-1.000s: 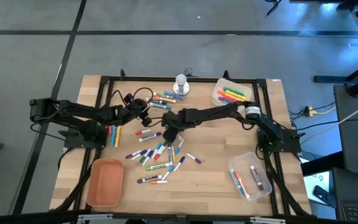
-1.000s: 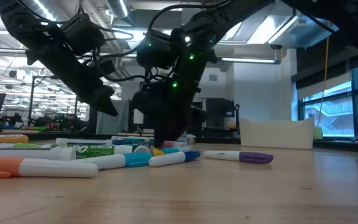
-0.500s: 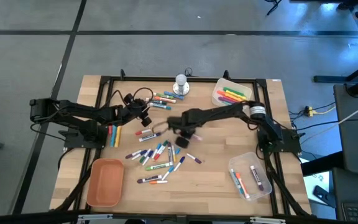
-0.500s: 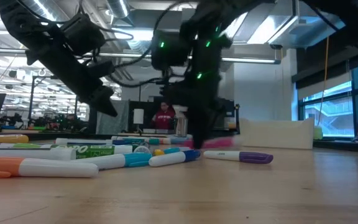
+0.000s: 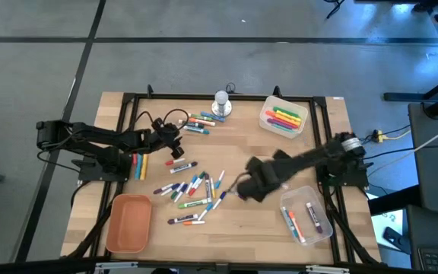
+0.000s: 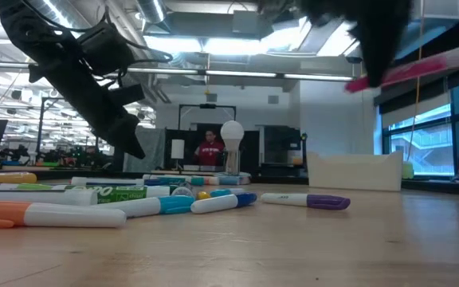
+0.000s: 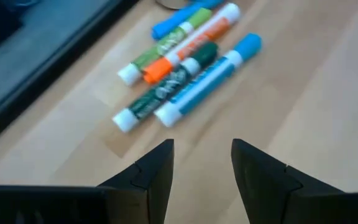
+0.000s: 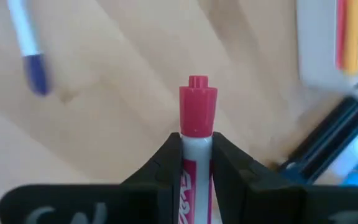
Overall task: Pick & Place Markers
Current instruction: Put the medium pink marker pen into the transparent bin, then put the medium blue marker pen into the transparent bin
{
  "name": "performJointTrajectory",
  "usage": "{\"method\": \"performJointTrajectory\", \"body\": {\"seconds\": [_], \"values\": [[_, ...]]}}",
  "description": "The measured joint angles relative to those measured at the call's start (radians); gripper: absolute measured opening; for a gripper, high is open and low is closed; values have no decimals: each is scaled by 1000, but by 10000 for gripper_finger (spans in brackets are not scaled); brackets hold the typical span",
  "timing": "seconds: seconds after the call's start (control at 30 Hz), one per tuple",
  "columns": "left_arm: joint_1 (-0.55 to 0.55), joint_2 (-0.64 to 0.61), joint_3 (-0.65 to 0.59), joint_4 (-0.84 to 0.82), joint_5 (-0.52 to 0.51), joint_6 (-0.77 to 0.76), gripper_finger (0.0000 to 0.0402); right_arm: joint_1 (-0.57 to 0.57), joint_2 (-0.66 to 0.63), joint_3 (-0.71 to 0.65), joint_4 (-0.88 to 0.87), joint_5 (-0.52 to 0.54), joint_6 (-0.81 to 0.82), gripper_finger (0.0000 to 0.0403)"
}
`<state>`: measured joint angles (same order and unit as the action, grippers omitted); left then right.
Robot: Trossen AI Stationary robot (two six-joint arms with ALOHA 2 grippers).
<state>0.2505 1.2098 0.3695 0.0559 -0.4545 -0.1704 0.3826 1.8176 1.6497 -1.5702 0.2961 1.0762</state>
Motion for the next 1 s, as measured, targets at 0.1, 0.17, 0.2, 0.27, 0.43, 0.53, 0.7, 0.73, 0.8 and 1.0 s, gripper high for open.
{"method": "performJointTrajectory", "body": {"seconds": [0.1, 0.17, 0.2, 0.27, 0.43, 0.53, 0.7, 0.73, 0.8, 1.0], "values": [[0, 0, 0, 0, 16, 1, 157, 101, -37, -16, 13, -31, 111, 63], [0, 0, 0, 0, 10, -1, 157, 163, -36, -20, -5, -69, 211, 64], [0, 0, 0, 0, 10, -1, 157, 192, -34, -26, 1, -90, 246, 64], [0, 0, 0, 0, 10, -2, 157, 246, -33, -40, 9, -137, 306, 64], [0, 0, 0, 0, 9, -3, 157, 340, -34, -110, 1, -287, 476, 65], [0, 0, 0, 0, 9, -3, 157, 363, -34, -156, -3, -333, 507, 72], [0, 0, 0, 11, -10, -10, 157, 358, -34, -222, -2, -325, 511, 118], [0, 0, 0, 19, -17, -10, 157, 352, -34, -230, -1, -325, 511, 128], [0, 0, 0, 28, -23, -10, 157, 342, -34, -238, -2, -326, 510, 145], [0, 0, 0, 31, -23, -8, 157, 335, -34, -239, -2, -325, 451, 173]]}}
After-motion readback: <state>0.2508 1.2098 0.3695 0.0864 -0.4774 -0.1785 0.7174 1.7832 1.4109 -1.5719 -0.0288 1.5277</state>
